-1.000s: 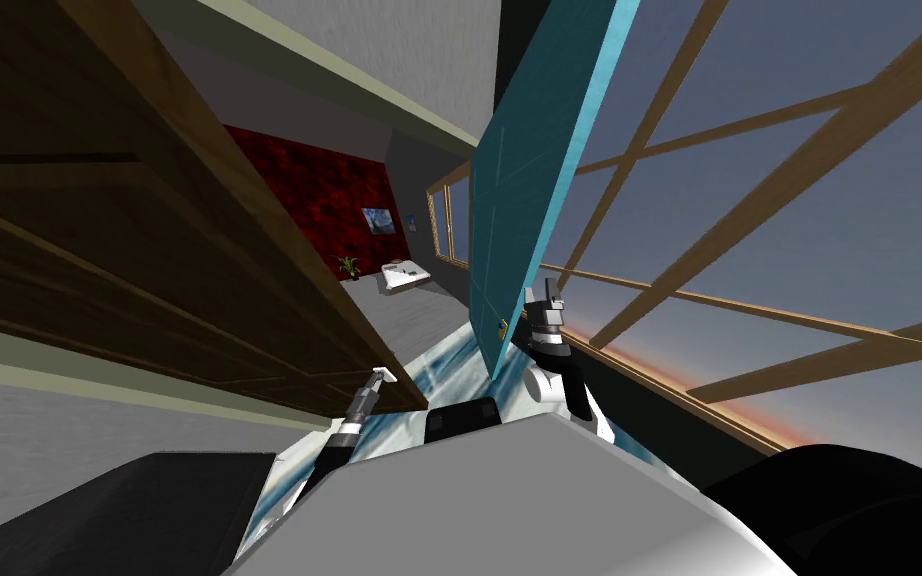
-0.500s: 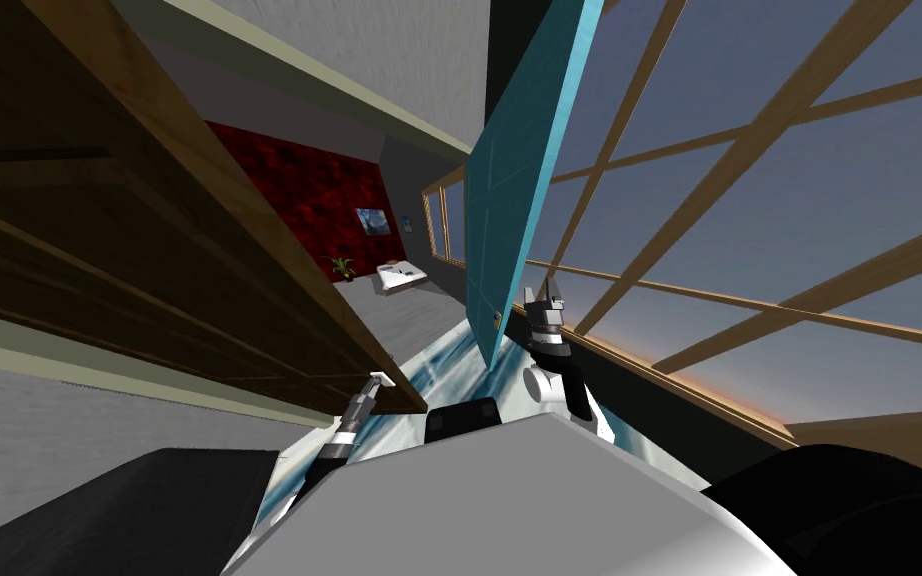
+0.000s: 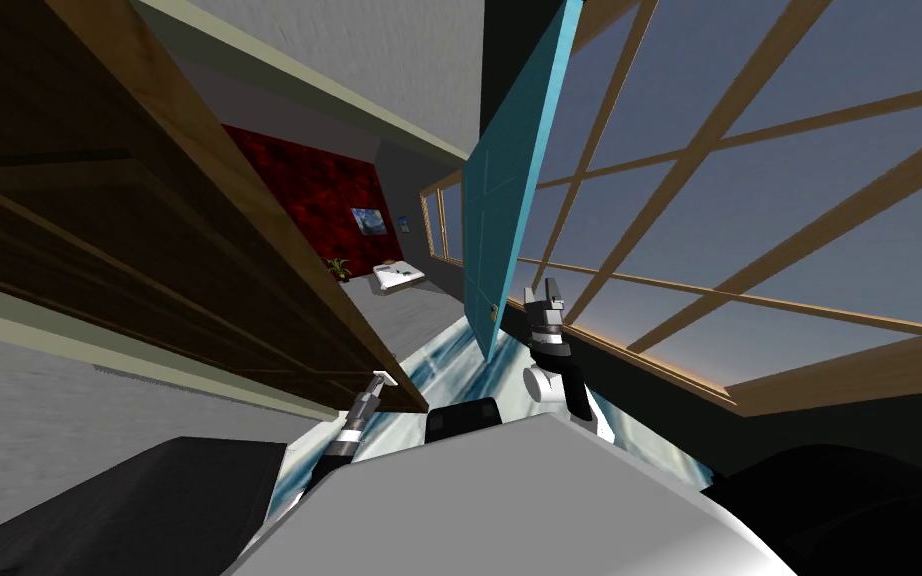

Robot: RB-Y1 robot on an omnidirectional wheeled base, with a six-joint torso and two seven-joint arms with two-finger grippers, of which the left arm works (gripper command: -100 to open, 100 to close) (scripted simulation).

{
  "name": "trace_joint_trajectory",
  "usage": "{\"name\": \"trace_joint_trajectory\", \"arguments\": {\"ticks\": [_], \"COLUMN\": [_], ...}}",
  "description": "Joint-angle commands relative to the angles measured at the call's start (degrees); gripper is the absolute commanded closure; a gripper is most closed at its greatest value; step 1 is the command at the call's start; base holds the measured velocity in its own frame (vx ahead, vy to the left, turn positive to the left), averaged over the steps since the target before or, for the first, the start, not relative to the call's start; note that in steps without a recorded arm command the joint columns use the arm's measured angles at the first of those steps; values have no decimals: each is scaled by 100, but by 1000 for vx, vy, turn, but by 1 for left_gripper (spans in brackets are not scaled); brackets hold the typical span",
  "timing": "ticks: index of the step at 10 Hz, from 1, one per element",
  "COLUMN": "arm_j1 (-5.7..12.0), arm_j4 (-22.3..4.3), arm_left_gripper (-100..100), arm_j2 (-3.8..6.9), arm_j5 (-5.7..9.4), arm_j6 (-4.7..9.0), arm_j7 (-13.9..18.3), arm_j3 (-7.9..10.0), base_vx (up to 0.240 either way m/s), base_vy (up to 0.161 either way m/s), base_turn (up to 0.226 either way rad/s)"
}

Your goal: Pull the door open

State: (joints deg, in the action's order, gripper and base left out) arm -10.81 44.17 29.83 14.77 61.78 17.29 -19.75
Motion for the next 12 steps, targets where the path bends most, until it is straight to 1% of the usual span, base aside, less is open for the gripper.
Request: {"name": "trace_joint_trajectory", "arguments": {"ticks": [1,4,5,7,8,9,10,12], "arm_j1": [-33,-176,-232,-331,-271,-233,-204,-138], "arm_j4": [137,531,381,390,328,218,152,3], "arm_left_gripper": [100,100,-100,-100,-100,-100,-100,-100], "arm_j2": [-126,-266,-145,-64,-87,-113,-133,-176], "arm_j5": [-137,-310,-224,-186,-201,-119,-77,19], "arm_j6": [-102,-352,-111,-7,-13,-2,0,6], "arm_j7": [-43,-164,-90,-56,-50,-52,-56,-64], "arm_j3": [-21,61,56,57,54,173,237,380], "base_vx": [-184,-218,-226,-233,-96,73,189,235], "base_vy": [73,103,55,67,22,-45,-63,4], "base_turn": [-142,-131,43,65,7,-253,-291,-184]}}
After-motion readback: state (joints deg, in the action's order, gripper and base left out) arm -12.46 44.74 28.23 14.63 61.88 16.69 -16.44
